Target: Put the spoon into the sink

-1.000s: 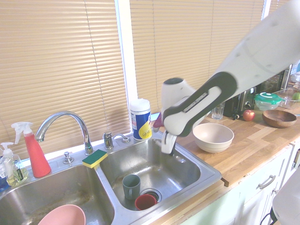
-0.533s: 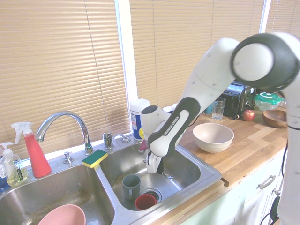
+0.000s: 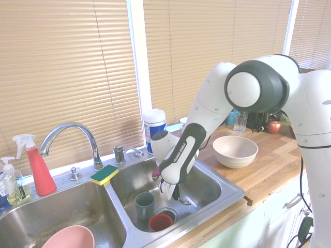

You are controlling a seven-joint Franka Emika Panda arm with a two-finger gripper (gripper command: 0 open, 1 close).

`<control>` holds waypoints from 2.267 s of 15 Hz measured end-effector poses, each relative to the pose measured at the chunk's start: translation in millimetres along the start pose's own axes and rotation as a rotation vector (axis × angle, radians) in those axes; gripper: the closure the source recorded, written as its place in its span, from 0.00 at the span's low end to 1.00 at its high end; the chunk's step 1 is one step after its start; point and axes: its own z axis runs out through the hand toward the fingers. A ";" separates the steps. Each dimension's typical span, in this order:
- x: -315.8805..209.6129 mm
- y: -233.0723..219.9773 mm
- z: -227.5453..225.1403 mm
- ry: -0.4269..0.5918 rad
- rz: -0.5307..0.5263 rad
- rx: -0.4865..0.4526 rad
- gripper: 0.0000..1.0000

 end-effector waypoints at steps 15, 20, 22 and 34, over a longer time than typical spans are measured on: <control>28.9 -2.0 27.3 -0.077 0.016 -0.023 1.00; 40.3 -8.8 37.3 -0.115 0.025 -0.054 1.00; 45.6 -9.0 42.9 -0.143 0.044 -0.073 1.00; 53.3 -15.9 43.1 -0.063 0.080 -0.087 0.00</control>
